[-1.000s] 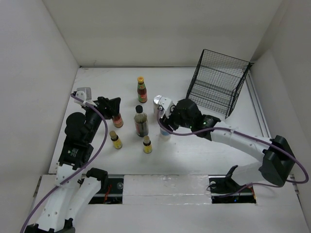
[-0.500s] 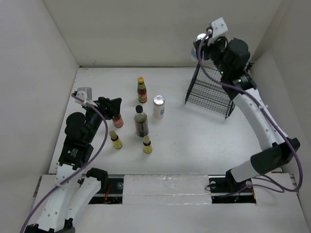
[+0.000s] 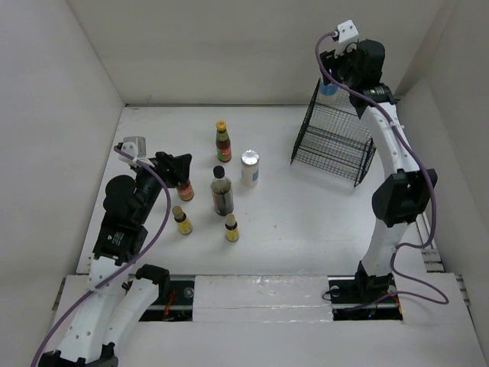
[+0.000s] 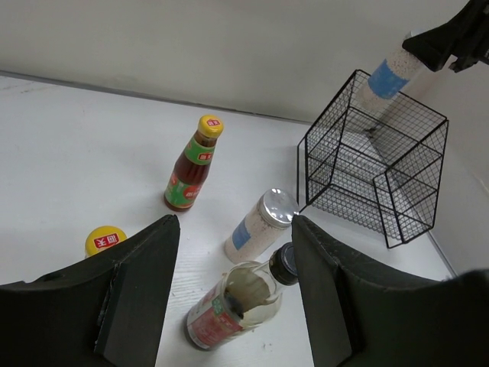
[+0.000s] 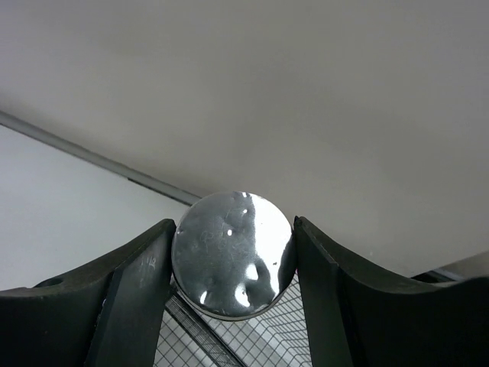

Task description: Organize the condiment bottles

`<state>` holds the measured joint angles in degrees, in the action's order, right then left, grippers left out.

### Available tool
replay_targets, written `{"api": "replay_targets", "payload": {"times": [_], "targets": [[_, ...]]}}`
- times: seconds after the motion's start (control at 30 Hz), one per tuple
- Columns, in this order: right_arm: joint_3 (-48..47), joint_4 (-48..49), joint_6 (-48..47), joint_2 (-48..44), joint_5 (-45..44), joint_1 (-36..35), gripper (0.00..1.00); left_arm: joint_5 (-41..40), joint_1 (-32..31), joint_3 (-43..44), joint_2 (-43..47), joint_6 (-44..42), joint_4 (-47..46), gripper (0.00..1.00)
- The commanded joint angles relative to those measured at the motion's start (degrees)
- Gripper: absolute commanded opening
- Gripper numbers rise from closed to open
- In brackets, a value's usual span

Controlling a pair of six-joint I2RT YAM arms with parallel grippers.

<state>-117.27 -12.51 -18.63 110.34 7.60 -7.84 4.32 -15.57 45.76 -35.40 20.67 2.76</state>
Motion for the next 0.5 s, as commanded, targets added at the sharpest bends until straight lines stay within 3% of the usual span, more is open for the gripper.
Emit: {"api": "replay_targets", "payload": {"times": [0.0,0.17,0.47], "targets": [[-4.1,5.1,0.3,-2.8,2.2,1.1,0.43,-0.1,0.4,0.5,-0.5,-0.3,-2.9,0.56],[-1.9,5.7,0.9,-2.2,3.2,2.5,0.43,-0.1,0.4,0.5,-0.5,-0.3,-2.9,0.56],[10.1,11.8,3.8,-2.2,4.9,3.5,0.43,-0.1,0.4,0.5,-1.1,-0.3,-2.9,0.56]]}}
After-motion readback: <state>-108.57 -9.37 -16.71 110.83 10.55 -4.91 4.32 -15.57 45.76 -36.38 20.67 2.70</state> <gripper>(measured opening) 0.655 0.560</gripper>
